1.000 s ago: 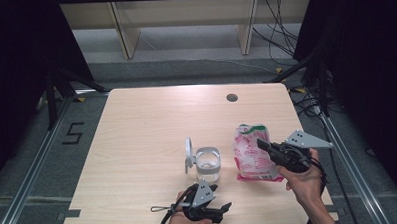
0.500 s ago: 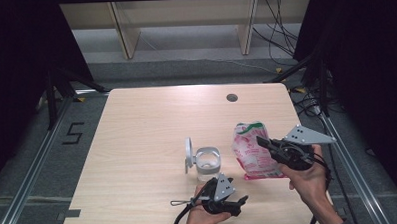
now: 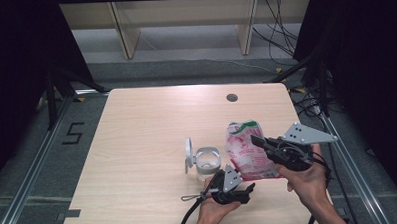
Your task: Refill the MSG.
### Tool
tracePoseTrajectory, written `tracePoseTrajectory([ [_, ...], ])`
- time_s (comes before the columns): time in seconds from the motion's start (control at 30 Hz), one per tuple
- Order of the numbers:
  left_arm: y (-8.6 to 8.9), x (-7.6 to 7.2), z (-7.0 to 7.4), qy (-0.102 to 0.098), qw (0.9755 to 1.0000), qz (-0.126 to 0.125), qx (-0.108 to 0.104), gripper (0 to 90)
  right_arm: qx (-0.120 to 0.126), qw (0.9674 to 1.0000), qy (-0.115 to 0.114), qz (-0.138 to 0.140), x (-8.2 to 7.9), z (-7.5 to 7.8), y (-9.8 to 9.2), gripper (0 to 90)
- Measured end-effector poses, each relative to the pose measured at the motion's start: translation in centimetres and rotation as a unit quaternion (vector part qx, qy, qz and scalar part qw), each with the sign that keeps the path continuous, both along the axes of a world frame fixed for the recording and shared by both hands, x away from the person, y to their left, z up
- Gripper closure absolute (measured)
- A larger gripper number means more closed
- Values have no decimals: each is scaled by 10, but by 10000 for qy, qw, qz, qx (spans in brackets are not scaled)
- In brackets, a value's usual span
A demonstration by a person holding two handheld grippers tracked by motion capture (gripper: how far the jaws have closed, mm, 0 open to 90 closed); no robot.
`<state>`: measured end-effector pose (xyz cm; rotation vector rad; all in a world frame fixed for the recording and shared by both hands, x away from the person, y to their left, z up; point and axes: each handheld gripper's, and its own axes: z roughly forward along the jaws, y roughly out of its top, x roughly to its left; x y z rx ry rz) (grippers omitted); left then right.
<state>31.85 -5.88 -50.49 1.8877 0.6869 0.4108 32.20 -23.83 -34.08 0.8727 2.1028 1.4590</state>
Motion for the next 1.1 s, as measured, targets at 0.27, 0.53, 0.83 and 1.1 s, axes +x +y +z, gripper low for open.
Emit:
tracePoseTrajectory([
  [0.27, -6, -7, -5, -199, 9965, 609, -536, 641, -99, 9999, -18, 116, 7, 3, 11, 900],
  [0.53, -12, -17, -3, 90, 9915, 536, -1184, 657, -333, 9993, -97, 130, 14, 12, 33, 900],
  [0.83, -10, -13, -6, 64, 9891, 724, -1281, 670, -376, 9991, -24, 206, 24, 10, 49, 900],
  [1.1, -16, -7, -9, 37, 9852, 774, -1531, 678, -238, 9996, -4, 151, 32, 4, 59, 900],
])
